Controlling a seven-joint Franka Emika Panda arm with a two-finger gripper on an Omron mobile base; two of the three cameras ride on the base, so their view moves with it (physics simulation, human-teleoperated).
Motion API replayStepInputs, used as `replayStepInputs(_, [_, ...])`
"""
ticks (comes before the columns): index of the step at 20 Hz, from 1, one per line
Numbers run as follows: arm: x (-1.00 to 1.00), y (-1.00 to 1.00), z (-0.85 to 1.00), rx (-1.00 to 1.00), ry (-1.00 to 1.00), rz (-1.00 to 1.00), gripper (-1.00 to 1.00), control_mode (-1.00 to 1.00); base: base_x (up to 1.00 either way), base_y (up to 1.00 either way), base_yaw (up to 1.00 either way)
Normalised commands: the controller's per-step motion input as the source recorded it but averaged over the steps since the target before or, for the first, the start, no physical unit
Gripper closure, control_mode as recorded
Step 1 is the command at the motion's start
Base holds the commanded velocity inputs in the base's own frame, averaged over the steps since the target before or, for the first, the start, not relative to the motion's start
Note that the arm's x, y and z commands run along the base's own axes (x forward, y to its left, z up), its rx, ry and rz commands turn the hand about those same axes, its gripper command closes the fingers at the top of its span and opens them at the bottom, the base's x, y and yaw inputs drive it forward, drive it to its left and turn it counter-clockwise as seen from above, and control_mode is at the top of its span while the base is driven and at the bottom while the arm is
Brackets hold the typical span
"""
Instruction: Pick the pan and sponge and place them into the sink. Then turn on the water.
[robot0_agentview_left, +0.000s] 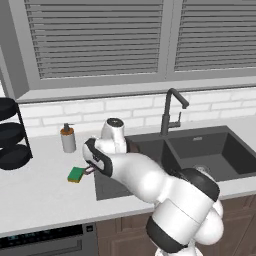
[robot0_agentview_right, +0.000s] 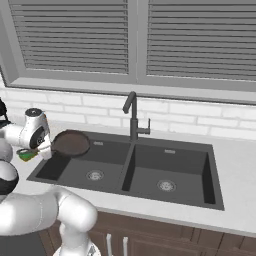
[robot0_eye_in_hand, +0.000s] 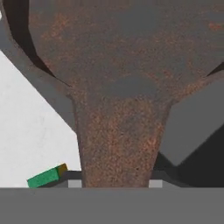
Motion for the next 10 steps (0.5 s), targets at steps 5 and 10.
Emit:
replayStepInputs(5, [0.45,-0.54,0.0,0.13,0.19,-0.1,1.0,-1.0,0.0,0.0,0.0])
replayStepInputs(10, [0.41,-0.43,0.0,0.03,0.16,-0.13,1.0,-1.0,0.0,0.0,0.0])
